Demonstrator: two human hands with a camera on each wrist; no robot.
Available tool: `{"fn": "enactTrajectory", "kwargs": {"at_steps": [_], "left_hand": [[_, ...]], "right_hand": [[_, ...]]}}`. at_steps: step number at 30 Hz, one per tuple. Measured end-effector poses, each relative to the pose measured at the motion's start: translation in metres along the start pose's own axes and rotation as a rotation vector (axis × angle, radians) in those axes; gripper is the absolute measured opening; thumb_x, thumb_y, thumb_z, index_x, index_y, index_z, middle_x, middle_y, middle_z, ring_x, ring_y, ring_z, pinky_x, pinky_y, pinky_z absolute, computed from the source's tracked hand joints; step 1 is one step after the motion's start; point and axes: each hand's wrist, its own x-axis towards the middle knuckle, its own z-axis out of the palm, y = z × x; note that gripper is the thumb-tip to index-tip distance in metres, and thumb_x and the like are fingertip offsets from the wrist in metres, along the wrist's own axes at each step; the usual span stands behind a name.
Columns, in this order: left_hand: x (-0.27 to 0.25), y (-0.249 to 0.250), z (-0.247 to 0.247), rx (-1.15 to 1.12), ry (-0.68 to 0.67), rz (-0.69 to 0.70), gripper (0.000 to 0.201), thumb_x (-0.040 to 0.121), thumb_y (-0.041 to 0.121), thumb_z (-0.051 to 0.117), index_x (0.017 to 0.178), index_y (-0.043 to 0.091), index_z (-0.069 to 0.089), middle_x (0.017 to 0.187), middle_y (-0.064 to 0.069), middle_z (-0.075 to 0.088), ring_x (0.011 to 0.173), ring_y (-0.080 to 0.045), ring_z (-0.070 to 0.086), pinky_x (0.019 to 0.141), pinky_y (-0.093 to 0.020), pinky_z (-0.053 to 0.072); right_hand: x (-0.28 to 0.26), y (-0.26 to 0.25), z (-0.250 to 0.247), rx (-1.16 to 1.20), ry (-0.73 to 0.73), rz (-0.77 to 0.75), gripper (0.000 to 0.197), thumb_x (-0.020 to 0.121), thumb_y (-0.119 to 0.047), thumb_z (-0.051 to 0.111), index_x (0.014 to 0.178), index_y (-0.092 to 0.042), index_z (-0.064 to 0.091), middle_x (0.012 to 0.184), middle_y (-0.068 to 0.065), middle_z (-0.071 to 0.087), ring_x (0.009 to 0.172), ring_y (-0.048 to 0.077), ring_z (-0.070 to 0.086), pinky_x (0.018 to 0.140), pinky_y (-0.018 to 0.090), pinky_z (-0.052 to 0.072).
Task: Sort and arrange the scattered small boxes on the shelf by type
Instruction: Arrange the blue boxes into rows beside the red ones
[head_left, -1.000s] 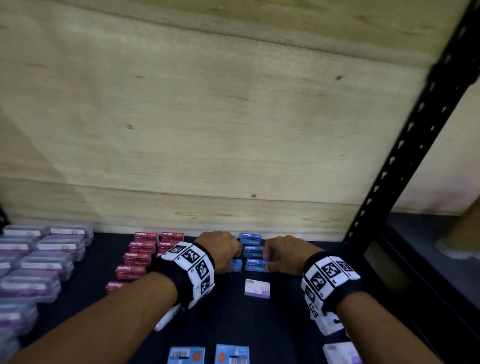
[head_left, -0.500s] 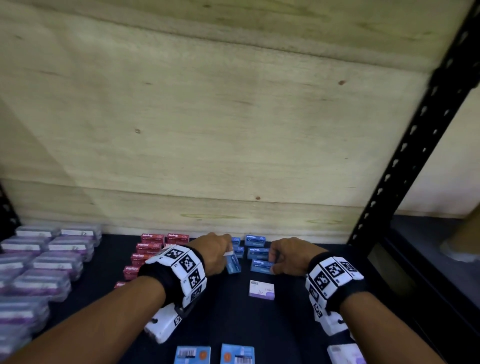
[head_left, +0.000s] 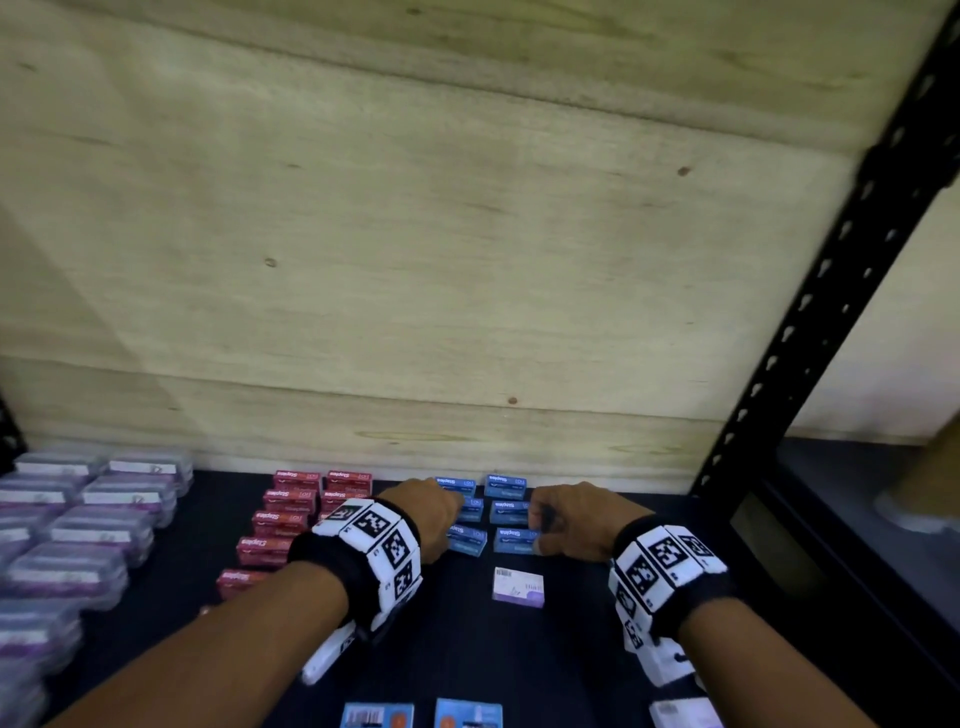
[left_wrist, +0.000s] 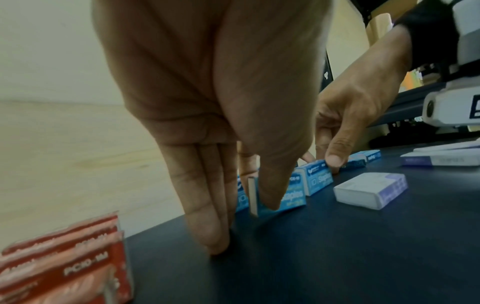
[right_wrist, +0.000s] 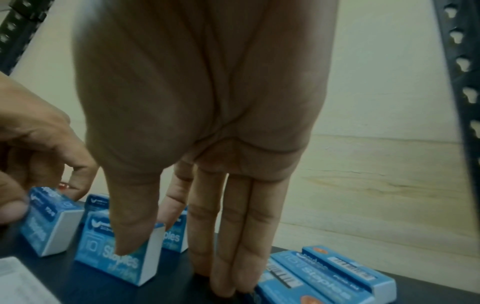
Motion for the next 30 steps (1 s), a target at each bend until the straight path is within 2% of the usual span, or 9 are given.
{"fn": "enactTrajectory", "kwargs": {"at_steps": [3,7,12,16,20,22,24,27,30], "left_hand": [[0.0,0.001,-0.001,-0.001,-0.003,0.019,0.037,0.097,0.03,0.054,0.128,0.012,0.048,0.121,-0.011,0.057,0.107,-0.029,0.058,0.09,-0.04,0.052],[-0.001,-0.001,-0.002,-0.02,-0.002,0.019,0.04,0.097,0.032,0.054,0.13,0.013,0.042,0.121,-0.011,0.056,0.107,-0.029,0.058,0.089,-0.039,0.051],[-0.001,-0.007,-0.001,-0.054,-0.013,0.032,0.03,0.095,0.032,0.057,0.119,0.019,0.046,0.115,-0.007,0.059,0.095,-0.024,0.058,0.086,-0.038,0.051],[0.001,-0.007,-0.002,-0.056,-0.018,0.026,0.026,0.094,0.031,0.058,0.115,0.019,0.048,0.106,-0.004,0.059,0.085,-0.02,0.052,0.081,-0.035,0.049],[0.001,-0.004,-0.007,-0.037,-0.055,0.012,0.028,0.096,0.028,0.055,0.12,0.018,0.046,0.107,-0.005,0.057,0.092,-0.023,0.057,0.079,-0.033,0.048],[0.002,-0.004,-0.008,-0.02,-0.057,0.011,0.031,0.096,0.027,0.054,0.123,0.017,0.046,0.112,-0.007,0.059,0.098,-0.026,0.059,0.076,-0.031,0.045],[0.003,-0.003,-0.009,-0.036,-0.048,0.015,0.03,0.094,0.025,0.056,0.121,0.015,0.048,0.101,-0.004,0.056,0.088,-0.024,0.056,0.074,-0.03,0.045],[0.004,-0.002,-0.01,-0.024,-0.053,0.011,0.03,0.095,0.022,0.055,0.122,0.014,0.047,0.099,-0.003,0.052,0.083,-0.02,0.049,0.074,-0.03,0.044],[0.004,0.0,-0.01,-0.007,-0.056,0.007,0.03,0.096,0.022,0.053,0.124,0.013,0.046,0.099,-0.002,0.05,0.084,-0.018,0.047,0.071,-0.027,0.039]], "right_hand": [[-0.003,0.003,0.0,0.055,-0.012,0.028,0.034,0.087,-0.045,0.068,0.11,-0.028,0.05,0.111,-0.004,0.062,0.099,0.016,0.059,0.085,0.032,0.047],[-0.01,0.006,-0.003,0.055,0.015,0.021,0.033,0.082,-0.045,0.074,0.102,-0.027,0.055,0.095,-0.011,0.057,0.088,0.012,0.057,0.072,0.027,0.044],[-0.014,-0.005,0.01,-0.016,-0.105,-0.013,0.039,0.072,-0.046,0.083,0.098,-0.033,0.058,0.085,-0.016,0.055,0.089,0.014,0.059,0.088,0.033,0.051],[-0.012,-0.012,0.018,-0.057,-0.106,-0.036,0.04,0.073,-0.039,0.084,0.104,-0.024,0.064,0.091,-0.01,0.06,0.089,0.014,0.058,0.078,0.028,0.047],[-0.015,-0.01,0.017,-0.068,-0.09,-0.045,0.033,0.073,-0.036,0.083,0.098,-0.023,0.066,0.085,-0.012,0.061,0.084,0.013,0.058,0.072,0.026,0.045],[-0.021,0.0,0.01,-0.057,-0.059,-0.027,0.032,0.071,-0.036,0.084,0.092,-0.026,0.063,0.076,-0.014,0.056,0.076,0.008,0.055,0.065,0.023,0.042],[-0.03,0.018,0.0,-0.071,-0.018,0.008,0.032,0.069,-0.038,0.084,0.09,-0.029,0.062,0.074,-0.016,0.052,0.073,0.006,0.051,0.06,0.02,0.037],[-0.045,0.053,-0.012,-0.053,-0.009,0.115,0.032,0.068,-0.039,0.085,0.085,-0.032,0.059,0.076,-0.016,0.051,0.079,0.01,0.053,0.069,0.022,0.041],[-0.061,0.083,-0.016,-0.101,-0.034,0.194,0.032,0.067,-0.035,0.087,0.084,-0.033,0.06,0.078,-0.017,0.053,0.081,0.01,0.055,0.07,0.022,0.042]]}}
